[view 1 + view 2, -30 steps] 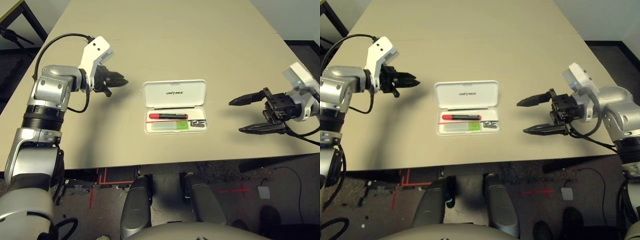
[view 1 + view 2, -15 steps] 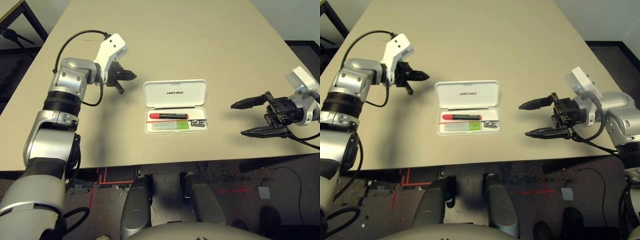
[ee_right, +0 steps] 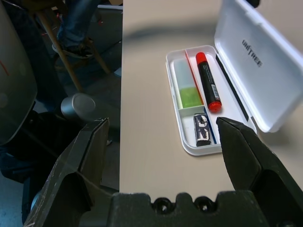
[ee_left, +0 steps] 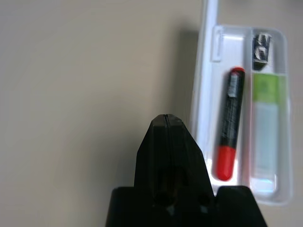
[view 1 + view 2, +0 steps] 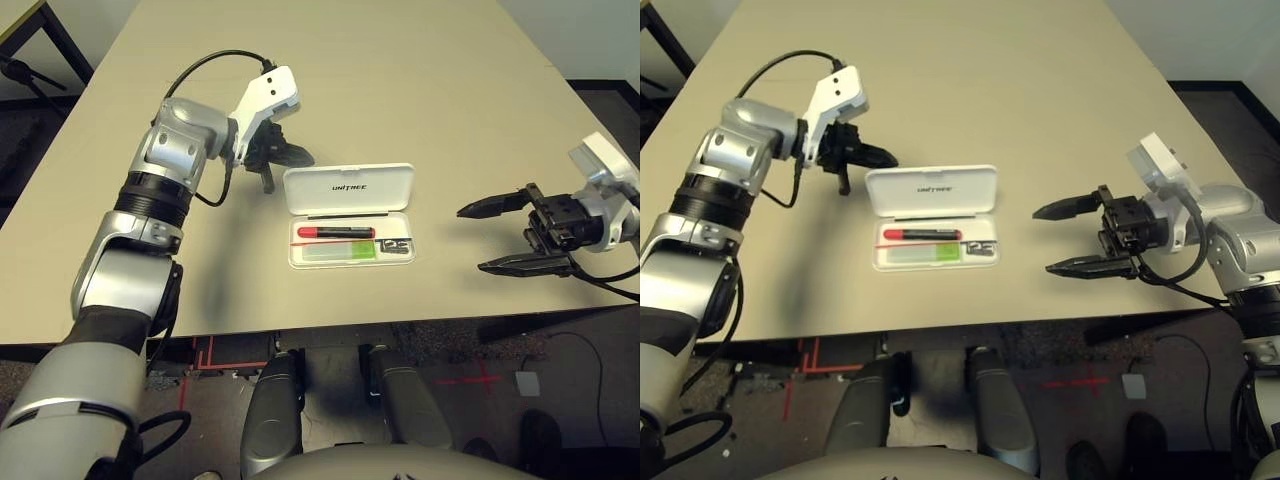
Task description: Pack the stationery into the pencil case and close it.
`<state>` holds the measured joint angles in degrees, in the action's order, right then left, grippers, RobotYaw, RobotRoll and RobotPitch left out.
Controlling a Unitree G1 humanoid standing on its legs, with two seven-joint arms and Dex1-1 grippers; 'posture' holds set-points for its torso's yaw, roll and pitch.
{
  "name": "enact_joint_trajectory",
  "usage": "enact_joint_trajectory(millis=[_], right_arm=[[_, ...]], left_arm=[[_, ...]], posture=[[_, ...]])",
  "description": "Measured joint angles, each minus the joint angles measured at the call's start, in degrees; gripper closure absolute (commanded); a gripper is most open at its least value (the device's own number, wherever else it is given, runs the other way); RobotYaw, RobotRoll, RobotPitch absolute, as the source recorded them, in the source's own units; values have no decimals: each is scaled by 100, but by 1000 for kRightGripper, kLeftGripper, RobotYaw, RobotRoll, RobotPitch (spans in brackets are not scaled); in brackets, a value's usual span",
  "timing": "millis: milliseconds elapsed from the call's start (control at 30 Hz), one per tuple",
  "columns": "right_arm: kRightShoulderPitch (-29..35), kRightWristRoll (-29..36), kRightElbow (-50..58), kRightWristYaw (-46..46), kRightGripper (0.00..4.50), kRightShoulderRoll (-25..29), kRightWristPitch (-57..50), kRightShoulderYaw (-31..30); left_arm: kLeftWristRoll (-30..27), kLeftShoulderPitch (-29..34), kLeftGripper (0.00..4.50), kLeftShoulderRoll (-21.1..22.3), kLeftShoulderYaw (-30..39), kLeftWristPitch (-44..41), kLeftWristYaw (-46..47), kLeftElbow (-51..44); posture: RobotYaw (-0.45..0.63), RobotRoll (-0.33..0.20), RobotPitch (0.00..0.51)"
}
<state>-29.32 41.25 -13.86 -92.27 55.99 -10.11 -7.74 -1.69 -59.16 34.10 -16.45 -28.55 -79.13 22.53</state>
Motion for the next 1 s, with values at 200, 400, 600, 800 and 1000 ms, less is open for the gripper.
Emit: enact_joint_trajectory(millis=[200, 400, 600, 800, 1000], right_arm=[[-96, -54, -23, 0, 0, -62, 0, -2], [-110, -82, -29, 0, 0, -97, 1, -5], [-104, -112, -20, 0, 0, -195, 2, -5], [-47, -195, 4, 0, 0, -287, 1, 0], [-44, -357, 8, 0, 0, -449, -23, 209]], left_arm=[[-129, 395, 4482, 90, -118, -532, -116, -1134], [-201, 874, 4482, -46, -448, -912, -22, -1756], [-145, 1125, 4482, -273, -790, -878, 218, -1690], [10, 1195, 4482, -294, -1096, -707, 359, -1556], [132, 1146, 4482, -369, -1215, -654, 450, -1375]], posture=[[-75, 0, 170], [-83, 0, 169], [-91, 0, 174], [-99, 0, 176], [-99, 0, 174]])
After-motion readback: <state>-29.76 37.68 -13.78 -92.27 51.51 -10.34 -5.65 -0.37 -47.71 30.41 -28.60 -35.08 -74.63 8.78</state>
